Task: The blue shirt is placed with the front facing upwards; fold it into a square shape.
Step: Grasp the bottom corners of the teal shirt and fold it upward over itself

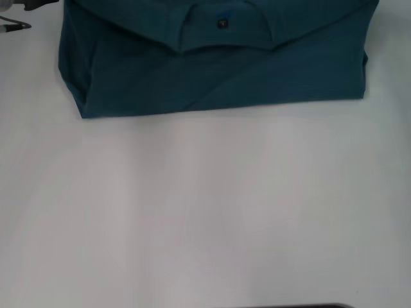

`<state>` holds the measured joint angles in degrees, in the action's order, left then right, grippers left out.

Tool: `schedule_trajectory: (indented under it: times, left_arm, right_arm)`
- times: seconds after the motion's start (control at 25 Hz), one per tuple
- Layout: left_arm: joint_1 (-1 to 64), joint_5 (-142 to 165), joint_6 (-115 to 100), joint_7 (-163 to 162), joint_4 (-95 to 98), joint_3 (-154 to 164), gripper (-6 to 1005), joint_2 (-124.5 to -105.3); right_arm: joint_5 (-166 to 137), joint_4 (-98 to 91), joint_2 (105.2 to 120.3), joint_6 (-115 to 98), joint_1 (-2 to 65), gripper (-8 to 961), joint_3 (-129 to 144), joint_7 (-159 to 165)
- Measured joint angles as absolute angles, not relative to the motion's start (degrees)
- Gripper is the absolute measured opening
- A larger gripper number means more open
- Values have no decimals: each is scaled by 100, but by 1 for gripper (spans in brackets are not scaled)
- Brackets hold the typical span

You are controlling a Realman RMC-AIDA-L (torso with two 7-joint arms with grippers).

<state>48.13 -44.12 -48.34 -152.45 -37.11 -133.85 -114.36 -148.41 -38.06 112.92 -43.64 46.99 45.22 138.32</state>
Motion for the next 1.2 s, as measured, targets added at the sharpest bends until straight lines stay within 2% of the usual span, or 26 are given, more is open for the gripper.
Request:
schedule_trajectory:
  times: [0.36, 0.76, 1.08, 1.2]
  left_arm:
    - [4940, -4371, -4794, -15239, -3671, -13386, 27, -11435]
    - [4953, -4298, -4857, -15184, -3667, -13386, 100, -11456]
    - [4932, -4273, -4912, -15204, -3732, -13386, 159, -11497]
    - [4929, -4274, -4911, -15211, -3739, -13386, 181, -11508]
  right_arm:
    - [-14845, -3586, 11290, -4092, 4901, 37, 4770, 13834]
    - [-14833, -3447, 11294, -3996, 4947, 39, 4860, 13834]
    - [-14832, -3424, 11213, -3971, 4956, 95, 4845, 13867]
    - [-14832, -3424, 11174, -3979, 4960, 231, 4864, 13912]
